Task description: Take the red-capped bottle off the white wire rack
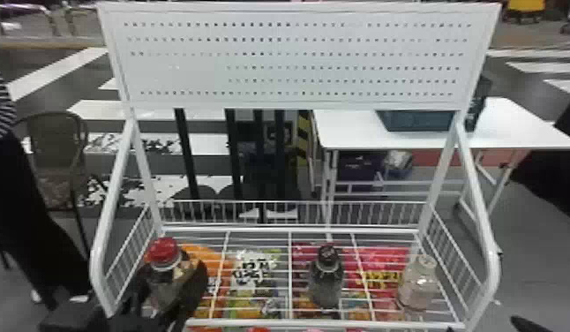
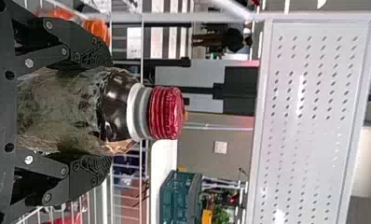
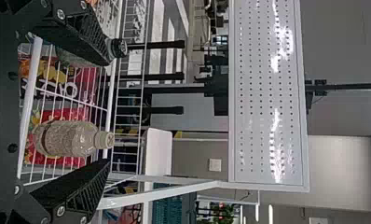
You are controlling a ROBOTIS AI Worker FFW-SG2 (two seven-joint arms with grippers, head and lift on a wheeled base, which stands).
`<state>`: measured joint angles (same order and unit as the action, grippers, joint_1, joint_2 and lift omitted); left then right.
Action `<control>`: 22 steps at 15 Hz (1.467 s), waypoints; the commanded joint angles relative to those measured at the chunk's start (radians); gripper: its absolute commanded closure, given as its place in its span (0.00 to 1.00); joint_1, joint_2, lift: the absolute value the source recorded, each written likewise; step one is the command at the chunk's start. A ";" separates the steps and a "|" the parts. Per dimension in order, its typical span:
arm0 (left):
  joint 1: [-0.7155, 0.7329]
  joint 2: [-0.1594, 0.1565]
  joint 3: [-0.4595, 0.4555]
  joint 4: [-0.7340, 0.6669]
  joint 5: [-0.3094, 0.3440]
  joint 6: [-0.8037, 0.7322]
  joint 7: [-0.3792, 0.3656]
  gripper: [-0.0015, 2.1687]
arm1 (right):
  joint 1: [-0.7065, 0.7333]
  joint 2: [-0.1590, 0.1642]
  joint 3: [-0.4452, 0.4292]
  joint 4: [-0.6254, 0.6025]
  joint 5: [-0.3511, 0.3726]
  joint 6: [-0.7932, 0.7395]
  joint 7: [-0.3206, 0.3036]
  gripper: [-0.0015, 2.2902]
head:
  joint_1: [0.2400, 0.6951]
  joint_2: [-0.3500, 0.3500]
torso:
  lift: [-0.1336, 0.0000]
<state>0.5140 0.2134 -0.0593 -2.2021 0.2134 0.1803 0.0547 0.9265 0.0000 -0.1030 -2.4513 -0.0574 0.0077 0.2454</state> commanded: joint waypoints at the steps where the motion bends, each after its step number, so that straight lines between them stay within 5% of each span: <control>1: 0.103 0.000 0.079 -0.094 0.049 -0.021 -0.009 0.83 | 0.000 0.001 0.002 0.002 -0.001 -0.005 0.000 0.07 | 0.57 0.50 | 1.00; 10: 0.239 -0.037 0.325 -0.116 0.101 -0.098 -0.069 0.83 | 0.011 0.001 0.009 -0.017 0.002 -0.005 0.000 0.07 | 0.57 0.50 | 1.00; 22: 0.239 -0.060 0.343 -0.122 0.109 -0.098 -0.090 0.83 | 0.015 0.001 0.012 -0.028 0.005 -0.005 0.000 0.07 | 0.57 0.50 | 1.00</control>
